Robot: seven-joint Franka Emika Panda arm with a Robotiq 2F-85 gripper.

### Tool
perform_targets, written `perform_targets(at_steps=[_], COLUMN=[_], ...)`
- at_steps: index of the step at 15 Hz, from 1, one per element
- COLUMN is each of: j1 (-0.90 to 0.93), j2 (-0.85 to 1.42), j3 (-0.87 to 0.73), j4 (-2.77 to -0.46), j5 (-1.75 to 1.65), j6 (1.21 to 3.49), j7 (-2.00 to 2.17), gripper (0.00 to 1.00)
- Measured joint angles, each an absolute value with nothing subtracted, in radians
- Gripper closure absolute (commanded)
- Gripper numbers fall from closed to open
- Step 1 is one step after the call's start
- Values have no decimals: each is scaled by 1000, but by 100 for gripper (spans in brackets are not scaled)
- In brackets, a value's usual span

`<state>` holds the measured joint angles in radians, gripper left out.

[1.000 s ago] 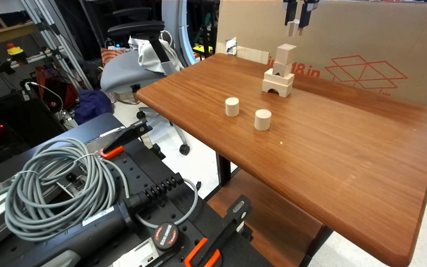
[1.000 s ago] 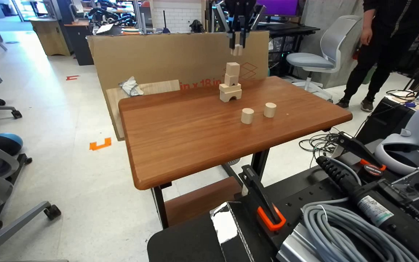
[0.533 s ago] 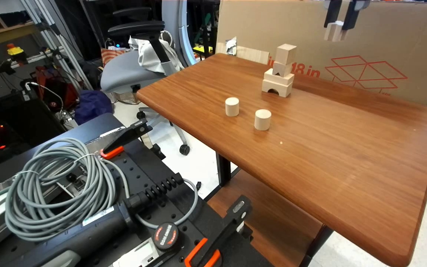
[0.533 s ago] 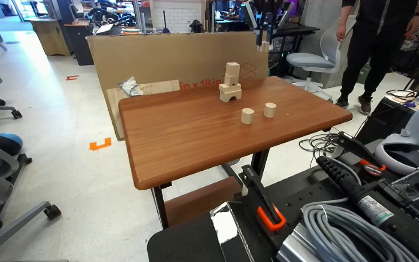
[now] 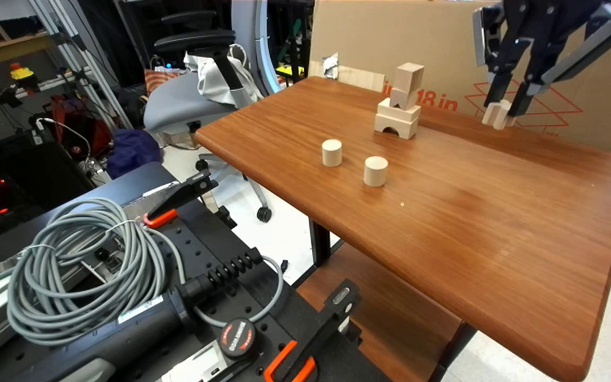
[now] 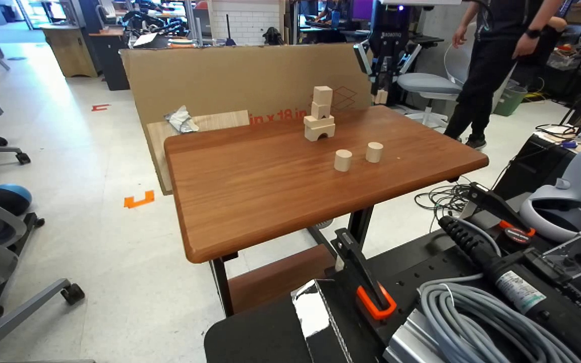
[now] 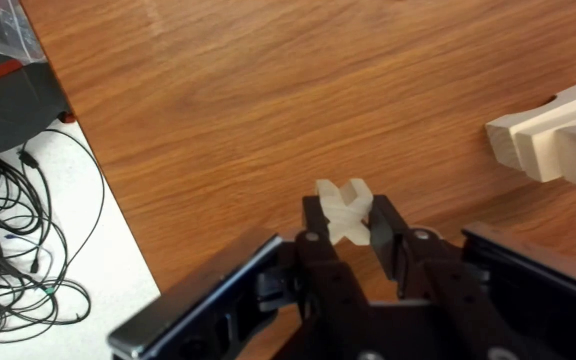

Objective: Remove the X-shaped block from the top of the stack.

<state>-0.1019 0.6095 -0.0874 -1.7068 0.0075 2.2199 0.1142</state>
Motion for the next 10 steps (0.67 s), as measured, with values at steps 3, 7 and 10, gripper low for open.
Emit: perform_targets(at_steps=[3, 7, 10], j1=[-100, -95, -92], j2=[702, 772, 773], j3=[-98, -105, -95], j4=[-1670, -1606, -1599], j5=[7, 6, 7], j6=[2266, 2278, 2278], j7=[163, 198, 192], gripper=[93, 48, 32])
